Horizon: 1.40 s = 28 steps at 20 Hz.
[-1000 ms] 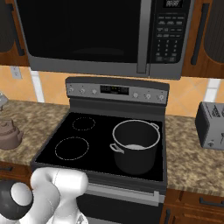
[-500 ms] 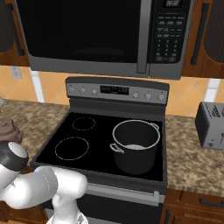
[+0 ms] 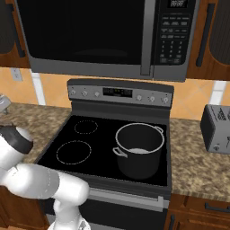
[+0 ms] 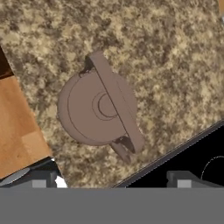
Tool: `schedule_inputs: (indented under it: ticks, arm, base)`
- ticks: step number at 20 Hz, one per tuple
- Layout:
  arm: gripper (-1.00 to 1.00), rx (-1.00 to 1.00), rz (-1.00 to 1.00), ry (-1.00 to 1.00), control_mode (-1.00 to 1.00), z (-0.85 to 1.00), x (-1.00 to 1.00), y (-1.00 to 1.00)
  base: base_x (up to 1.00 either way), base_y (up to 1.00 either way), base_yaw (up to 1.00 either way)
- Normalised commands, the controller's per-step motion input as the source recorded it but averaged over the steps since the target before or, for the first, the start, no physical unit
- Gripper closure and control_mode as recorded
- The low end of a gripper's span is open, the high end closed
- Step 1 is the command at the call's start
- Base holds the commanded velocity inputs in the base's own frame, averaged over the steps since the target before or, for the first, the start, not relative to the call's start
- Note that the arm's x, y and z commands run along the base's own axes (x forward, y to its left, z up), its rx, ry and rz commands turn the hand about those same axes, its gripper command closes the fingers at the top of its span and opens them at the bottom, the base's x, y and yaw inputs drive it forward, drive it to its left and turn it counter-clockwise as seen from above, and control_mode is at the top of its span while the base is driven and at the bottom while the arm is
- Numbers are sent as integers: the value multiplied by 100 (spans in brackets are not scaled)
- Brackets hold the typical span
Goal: Pick the kettle from the counter and place it on a stove burner. Then turn the burner on.
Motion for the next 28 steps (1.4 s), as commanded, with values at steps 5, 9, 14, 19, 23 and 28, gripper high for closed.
schedule_inputs:
  ticks: [5, 9, 14, 19, 23, 28]
  arm:
    - [-100, 0, 3, 2, -100, -40, 31, 25]
    - [-100, 0, 7, 1, -100, -43, 39, 32]
    - [100, -2, 9, 1, -100, -36, 28, 23]
    - [100, 0, 0, 0, -100, -2, 1, 0]
    - [100, -1, 0, 0, -100, -4, 0, 0]
    - [100, 0, -4, -13, -100, 1, -43, -62]
  base:
    - [0, 0, 0]
    - [0, 0, 0]
    - [0, 0, 0]
    - [0, 0, 0]
    - [0, 0, 0]
    - [0, 0, 0]
